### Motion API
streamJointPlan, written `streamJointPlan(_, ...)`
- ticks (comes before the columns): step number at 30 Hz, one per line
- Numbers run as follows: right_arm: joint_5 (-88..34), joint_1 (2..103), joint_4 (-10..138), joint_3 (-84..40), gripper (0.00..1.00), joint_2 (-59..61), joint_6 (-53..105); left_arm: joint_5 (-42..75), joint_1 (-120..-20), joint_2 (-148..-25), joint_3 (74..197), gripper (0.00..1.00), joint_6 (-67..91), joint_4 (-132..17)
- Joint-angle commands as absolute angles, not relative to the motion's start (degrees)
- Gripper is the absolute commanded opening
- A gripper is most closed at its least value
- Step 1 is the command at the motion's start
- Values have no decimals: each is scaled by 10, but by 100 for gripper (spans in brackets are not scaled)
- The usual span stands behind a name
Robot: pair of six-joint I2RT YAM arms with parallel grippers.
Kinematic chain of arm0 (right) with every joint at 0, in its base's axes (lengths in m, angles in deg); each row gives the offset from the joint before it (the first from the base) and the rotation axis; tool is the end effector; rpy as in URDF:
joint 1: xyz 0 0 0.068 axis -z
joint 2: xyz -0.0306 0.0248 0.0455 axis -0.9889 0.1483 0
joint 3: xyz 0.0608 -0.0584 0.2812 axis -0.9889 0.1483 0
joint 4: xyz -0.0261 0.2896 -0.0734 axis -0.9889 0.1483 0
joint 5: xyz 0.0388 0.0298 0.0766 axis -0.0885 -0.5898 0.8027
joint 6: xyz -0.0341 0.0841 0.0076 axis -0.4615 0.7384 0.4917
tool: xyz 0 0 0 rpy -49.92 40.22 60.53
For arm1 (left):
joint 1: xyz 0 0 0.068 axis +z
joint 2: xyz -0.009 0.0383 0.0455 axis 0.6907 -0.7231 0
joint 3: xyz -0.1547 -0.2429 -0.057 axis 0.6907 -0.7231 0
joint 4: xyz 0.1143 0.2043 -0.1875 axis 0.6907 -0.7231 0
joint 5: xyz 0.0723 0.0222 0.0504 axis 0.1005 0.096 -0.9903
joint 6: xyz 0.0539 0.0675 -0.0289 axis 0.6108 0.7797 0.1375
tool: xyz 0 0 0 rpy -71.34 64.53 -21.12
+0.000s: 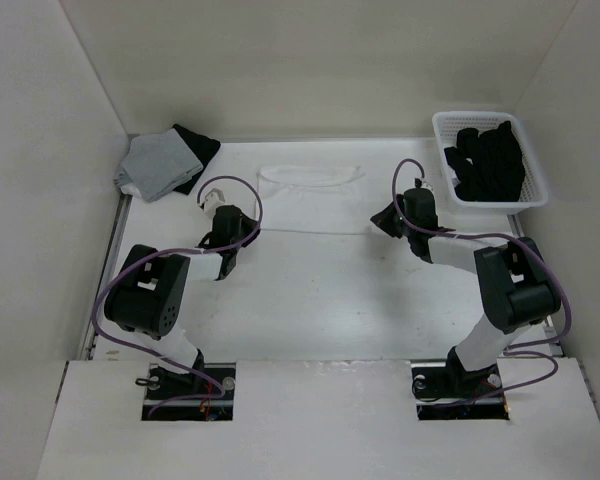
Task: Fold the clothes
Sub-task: Fold the tank top
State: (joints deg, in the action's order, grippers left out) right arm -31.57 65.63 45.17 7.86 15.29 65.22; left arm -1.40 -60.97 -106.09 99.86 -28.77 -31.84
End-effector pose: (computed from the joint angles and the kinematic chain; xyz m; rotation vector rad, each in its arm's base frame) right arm 0.3936 0.1160 0.1373 0.5408 2.1347 0.6779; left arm 0.3653 -0.0995 0.1099 -0.7335 2.0067 -0.5516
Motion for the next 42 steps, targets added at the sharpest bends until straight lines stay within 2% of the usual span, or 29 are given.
streamJointPlan(1,-306,651,396,84,2,146,655,-5,-624,-1042,1009,12,-302,-247)
streamJointPlan(4,-303,648,387,73,0,160,657,1,-630,-1074,1041,8,-307,-242)
streamJointPlan(15,-298,644,412,15,0,234,655,2,-581,-1178,1069,7,-332,-238)
streamJointPlan(18,-303,646,422,17,0,242,660,2,-570,-1174,1054,9,-344,-225)
streamJointPlan(26,-307,649,426,36,0,207,658,-2,-559,-1080,969,24,-367,-157)
streamJointPlan(34,-307,646,425,71,4,143,656,-6,-539,-1043,910,24,-366,-155)
streamJointPlan(42,-304,646,419,101,7,125,653,-6,-547,-1092,946,23,-352,-203)
